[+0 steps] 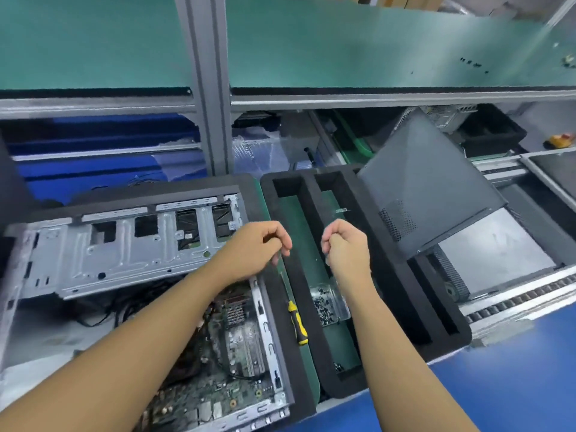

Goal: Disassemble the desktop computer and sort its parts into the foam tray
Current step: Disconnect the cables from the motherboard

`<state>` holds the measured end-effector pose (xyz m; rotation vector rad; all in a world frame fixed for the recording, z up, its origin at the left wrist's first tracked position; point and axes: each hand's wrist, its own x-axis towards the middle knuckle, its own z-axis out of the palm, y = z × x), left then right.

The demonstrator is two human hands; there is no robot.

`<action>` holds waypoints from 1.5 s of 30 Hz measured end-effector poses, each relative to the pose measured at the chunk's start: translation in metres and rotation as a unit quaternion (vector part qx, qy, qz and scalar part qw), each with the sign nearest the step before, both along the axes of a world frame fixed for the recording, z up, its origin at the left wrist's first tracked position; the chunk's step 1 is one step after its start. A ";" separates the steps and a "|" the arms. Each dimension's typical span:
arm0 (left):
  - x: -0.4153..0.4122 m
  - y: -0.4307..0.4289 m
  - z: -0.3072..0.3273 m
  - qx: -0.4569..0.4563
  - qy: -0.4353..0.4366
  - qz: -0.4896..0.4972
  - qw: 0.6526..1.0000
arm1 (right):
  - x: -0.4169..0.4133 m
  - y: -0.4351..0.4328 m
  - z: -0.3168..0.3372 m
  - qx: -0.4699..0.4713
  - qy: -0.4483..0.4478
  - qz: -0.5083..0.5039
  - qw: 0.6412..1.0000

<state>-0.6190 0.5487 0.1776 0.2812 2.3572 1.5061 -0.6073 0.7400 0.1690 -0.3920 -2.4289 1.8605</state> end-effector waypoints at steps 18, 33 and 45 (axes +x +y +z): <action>0.089 -0.198 -0.023 -0.451 -0.136 -0.252 0.845 | 0.059 -0.172 -0.031 0.450 -0.167 0.500 0.721; 0.091 -0.218 0.000 -0.113 -0.118 -0.188 0.969 | 0.088 -0.160 -0.015 0.246 0.063 0.147 0.956; 0.067 -0.181 0.049 0.275 -0.074 0.053 0.957 | 0.074 -0.163 0.025 0.171 -0.165 0.397 0.886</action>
